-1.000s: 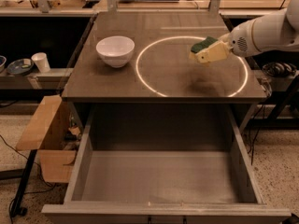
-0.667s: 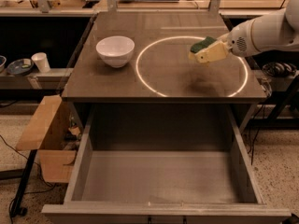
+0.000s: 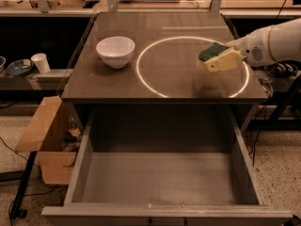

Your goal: Place sponge into top drawer

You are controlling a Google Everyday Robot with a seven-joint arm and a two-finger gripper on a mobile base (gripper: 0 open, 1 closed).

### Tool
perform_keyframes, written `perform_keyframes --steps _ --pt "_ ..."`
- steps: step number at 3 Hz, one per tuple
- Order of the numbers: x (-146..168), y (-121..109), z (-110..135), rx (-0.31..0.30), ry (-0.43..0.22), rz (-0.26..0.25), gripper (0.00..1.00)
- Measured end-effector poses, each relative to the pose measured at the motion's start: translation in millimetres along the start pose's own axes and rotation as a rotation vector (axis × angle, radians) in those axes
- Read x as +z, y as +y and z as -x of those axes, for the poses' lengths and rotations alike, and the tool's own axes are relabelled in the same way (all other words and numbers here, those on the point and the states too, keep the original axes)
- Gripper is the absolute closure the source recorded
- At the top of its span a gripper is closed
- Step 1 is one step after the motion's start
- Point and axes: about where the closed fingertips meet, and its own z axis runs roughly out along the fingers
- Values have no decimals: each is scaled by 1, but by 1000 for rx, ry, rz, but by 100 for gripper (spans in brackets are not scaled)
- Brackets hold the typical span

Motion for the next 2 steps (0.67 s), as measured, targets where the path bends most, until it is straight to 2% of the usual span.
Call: perform_keyframes --steps 2 --pt "-24 30 -10 -103 -69 186 100"
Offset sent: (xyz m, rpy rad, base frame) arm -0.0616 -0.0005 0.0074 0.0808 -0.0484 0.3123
